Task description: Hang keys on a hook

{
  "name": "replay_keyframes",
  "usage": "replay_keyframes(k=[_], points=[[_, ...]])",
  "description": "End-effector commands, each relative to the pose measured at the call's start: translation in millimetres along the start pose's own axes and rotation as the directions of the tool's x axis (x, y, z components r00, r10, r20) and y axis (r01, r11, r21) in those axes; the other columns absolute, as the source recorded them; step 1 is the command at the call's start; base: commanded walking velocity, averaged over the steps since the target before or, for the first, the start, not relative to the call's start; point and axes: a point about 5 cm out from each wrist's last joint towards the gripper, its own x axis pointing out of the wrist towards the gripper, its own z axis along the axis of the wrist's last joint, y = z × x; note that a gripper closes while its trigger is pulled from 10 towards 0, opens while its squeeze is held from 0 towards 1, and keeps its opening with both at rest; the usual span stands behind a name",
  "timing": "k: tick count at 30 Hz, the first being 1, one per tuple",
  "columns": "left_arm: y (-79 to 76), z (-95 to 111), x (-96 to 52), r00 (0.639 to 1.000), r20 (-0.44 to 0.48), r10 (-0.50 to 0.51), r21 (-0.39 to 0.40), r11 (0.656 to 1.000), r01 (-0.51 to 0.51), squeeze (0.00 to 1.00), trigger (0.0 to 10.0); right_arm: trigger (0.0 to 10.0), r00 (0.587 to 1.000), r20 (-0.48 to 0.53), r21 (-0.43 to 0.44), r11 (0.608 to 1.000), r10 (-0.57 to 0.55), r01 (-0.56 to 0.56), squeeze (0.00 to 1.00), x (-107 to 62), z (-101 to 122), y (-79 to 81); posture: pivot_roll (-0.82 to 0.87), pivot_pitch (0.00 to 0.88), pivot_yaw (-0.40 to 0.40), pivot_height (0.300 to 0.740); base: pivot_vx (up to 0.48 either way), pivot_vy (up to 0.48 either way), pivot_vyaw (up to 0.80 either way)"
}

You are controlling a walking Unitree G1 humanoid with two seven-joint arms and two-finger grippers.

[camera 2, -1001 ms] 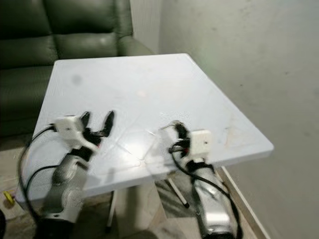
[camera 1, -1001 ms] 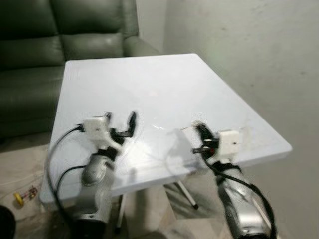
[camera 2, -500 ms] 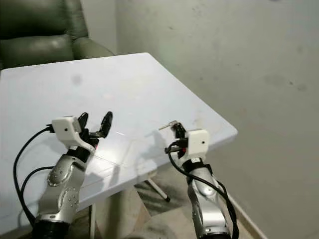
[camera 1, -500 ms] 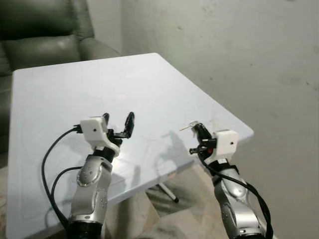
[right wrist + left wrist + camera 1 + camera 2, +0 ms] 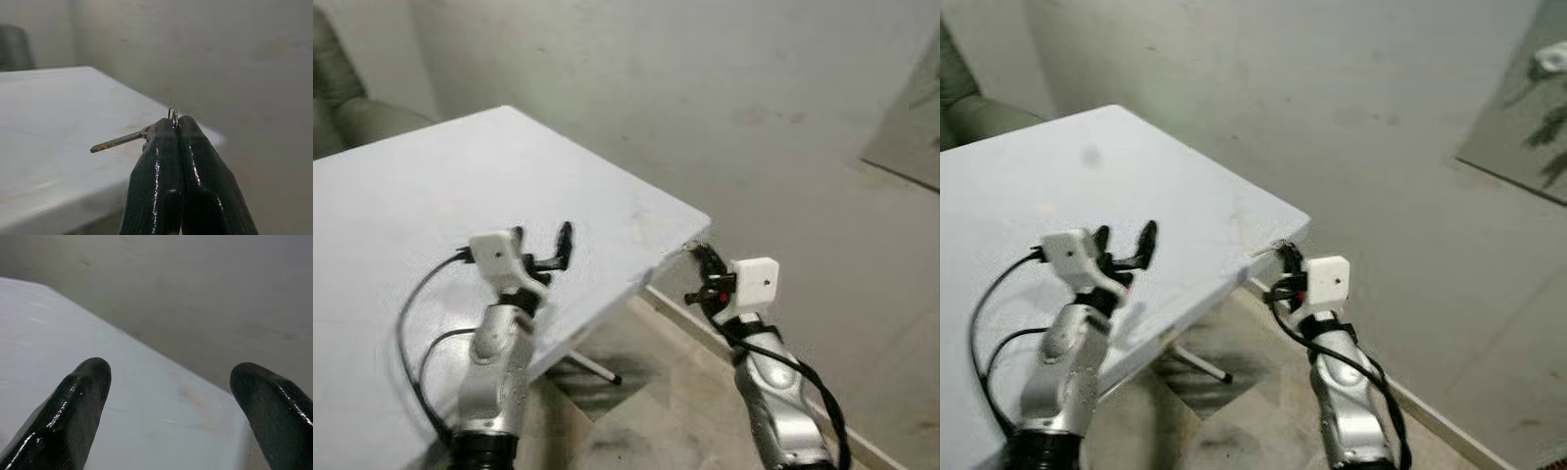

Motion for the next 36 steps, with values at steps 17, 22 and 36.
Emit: replay_keyframes(k=[17, 22, 36], points=[[3.3, -4, 1.2, 0.998, -0.057, 0.009, 0.044, 0.999, -0.007, 0.0, 10.0, 10.0, 1.0, 0.005, 0.0, 1.0, 0.013, -0.013, 0.0, 0.1, 1, 6.0, 0.01, 0.0, -0.029, 0.736, 0.0, 0.0, -0.73], [2.2, -5, 0.5, 0.998, -0.065, 0.008, 0.049, 0.999, -0.004, 0.0, 10.0, 10.0, 1.0, 0.003, -0.004, 1.0, 0.013, -0.013, 0.0, -0.4, 1, 5.6, 0.01, 0.0, -0.03, 0.736, 0.0, 0.0, -0.73], [0.1, -9, -1.3, 0.996, -0.084, 0.009, 0.038, 0.999, -0.006, 0.0, 10.0, 10.0, 1.0, 0.011, -0.007, 1.0, -0.016, 0.016, 0.0, -0.8, 2, 3.8, 0.01, 0.0, -0.034, 0.736, 0.0, 0.0, -0.55]])
